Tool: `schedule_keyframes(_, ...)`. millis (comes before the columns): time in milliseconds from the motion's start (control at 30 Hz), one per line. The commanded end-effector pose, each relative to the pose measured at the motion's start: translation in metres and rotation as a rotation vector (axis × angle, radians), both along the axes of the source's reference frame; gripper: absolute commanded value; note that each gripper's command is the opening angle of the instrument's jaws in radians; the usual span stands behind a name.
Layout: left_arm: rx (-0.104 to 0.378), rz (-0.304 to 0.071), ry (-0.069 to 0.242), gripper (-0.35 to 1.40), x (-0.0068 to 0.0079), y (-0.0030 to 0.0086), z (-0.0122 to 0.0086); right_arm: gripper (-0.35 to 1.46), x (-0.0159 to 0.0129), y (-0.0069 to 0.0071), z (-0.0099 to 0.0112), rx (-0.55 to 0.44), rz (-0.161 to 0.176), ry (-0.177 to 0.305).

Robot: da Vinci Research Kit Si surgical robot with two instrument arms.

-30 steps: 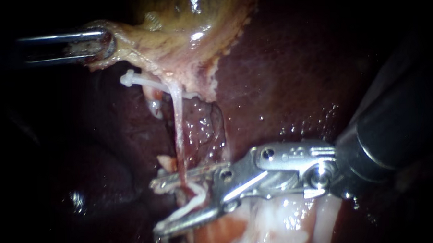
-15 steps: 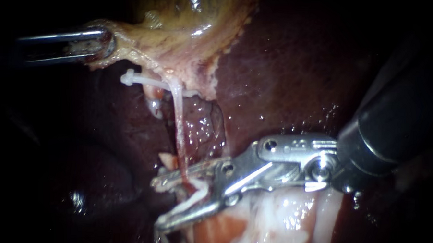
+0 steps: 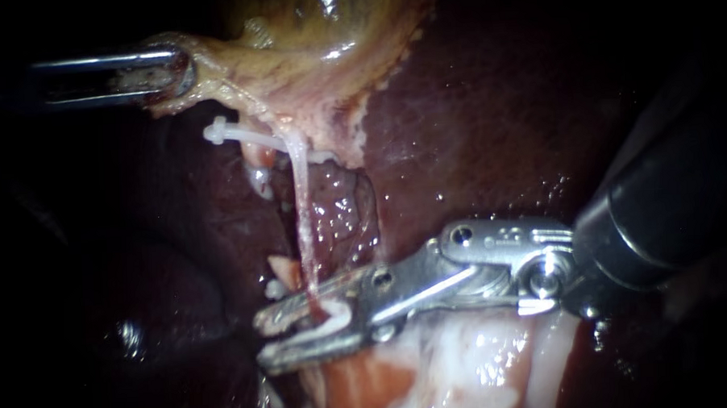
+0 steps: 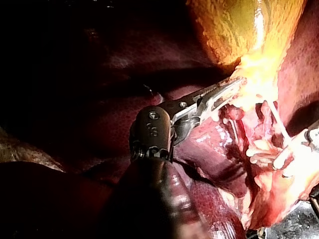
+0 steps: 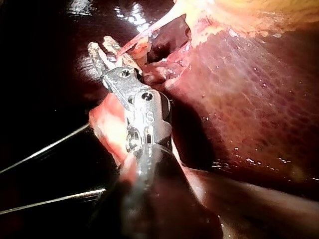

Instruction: Clipping first clip right tube

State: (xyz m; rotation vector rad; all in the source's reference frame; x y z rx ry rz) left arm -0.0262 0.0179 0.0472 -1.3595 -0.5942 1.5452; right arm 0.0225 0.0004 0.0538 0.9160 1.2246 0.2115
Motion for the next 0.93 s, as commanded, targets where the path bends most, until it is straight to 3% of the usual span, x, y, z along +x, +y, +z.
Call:
schedule_keyframes(33,0.0,-0.001,0.001,-0.35,0.0,0.0,0.0,-0.24,0.0,0.0,0.0,0.001,0.0,0.0)
schedule_keyframes(167,0.0,-0.001,0.001,-0.35,0.0,0.0,0.0,-0.35,-0.0001,0.0,-0.0001,0.001,-0.001,0.0)
schedule_keyframes(400,0.0,-0.001,0.001,-0.35,0.0,0.0,0.0,-0.35,-0.0004,0.0002,-0.0001,0.048,-0.003,-0.025)
schedule_keyframes(933,0.0,-0.001,0.001,-0.35,0.0,0.0001,0.0001,-0.35,-0.0005,0.0005,0.0002,0.066,-0.002,-0.032)
